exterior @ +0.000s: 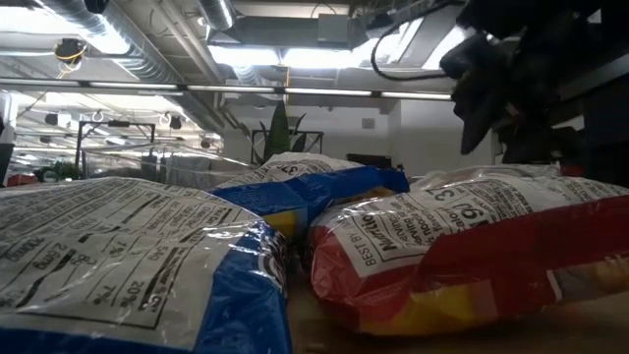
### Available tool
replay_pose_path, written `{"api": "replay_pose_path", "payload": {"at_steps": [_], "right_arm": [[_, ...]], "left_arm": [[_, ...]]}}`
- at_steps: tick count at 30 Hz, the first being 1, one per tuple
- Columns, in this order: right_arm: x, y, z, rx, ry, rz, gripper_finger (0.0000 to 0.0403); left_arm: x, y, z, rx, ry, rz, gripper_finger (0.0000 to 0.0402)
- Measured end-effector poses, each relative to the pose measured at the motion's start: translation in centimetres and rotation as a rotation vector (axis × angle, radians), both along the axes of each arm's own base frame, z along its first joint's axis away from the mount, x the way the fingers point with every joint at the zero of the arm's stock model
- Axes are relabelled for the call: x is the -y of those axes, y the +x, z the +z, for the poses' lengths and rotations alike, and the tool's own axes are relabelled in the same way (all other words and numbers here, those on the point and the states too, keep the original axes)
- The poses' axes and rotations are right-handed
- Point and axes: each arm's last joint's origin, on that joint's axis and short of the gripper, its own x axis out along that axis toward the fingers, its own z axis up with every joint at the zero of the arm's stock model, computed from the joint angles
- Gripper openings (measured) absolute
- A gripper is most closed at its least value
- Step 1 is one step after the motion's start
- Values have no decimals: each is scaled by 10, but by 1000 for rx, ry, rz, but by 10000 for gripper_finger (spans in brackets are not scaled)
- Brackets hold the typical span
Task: Sort Maruchan noodles
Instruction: Put the red noodle pack into the black bin
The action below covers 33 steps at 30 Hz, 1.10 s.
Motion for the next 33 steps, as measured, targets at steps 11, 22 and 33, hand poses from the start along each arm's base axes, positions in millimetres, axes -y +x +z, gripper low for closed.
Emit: {"api": "replay_pose_path", "payload": {"at_steps": [11, 22, 33], "right_arm": [[-21, 14, -20, -22, -34, 46, 243], [-24, 21, -29, -27, -7, 94, 91], [-25, 23, -15, 13, 35, 88, 8]], "left_arm": [[0, 0, 0, -3, 1, 7, 258], [0, 0, 0, -3, 1, 13, 258], [-1, 0, 0, -2, 2, 26, 258]]}}
